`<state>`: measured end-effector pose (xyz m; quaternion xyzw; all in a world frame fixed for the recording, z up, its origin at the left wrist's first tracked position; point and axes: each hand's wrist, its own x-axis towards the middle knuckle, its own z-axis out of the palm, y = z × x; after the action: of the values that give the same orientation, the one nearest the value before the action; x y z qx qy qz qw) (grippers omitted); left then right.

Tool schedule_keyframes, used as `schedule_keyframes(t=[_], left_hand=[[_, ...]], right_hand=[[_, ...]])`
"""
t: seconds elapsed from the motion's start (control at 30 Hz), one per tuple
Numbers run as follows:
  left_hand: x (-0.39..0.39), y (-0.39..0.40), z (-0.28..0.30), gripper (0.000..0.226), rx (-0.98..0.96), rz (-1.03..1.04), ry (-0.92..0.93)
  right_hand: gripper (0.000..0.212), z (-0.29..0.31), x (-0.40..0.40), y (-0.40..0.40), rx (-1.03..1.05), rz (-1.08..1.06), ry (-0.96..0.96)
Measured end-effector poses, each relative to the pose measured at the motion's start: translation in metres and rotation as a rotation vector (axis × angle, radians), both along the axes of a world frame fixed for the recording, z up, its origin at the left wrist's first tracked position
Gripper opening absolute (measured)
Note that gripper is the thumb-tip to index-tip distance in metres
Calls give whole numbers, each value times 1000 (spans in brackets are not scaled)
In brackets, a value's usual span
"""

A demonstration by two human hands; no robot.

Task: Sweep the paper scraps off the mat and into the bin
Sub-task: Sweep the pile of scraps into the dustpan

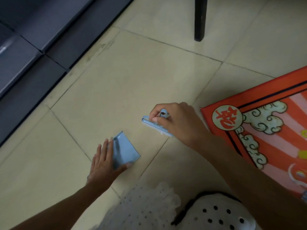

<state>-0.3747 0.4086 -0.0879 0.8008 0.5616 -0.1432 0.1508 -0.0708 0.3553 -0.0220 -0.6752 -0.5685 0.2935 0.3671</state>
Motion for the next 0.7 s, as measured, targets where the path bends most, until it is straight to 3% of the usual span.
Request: schedule_keyframes(t=[0.33, 0.7], left_hand=[[-22, 0, -5, 141, -93, 89, -33], [-7, 6, -16, 135, 32, 102, -209]], right_hand=[[9, 9, -42, 21, 46, 97, -22], [10, 14, -45, 24, 82, 78, -24]])
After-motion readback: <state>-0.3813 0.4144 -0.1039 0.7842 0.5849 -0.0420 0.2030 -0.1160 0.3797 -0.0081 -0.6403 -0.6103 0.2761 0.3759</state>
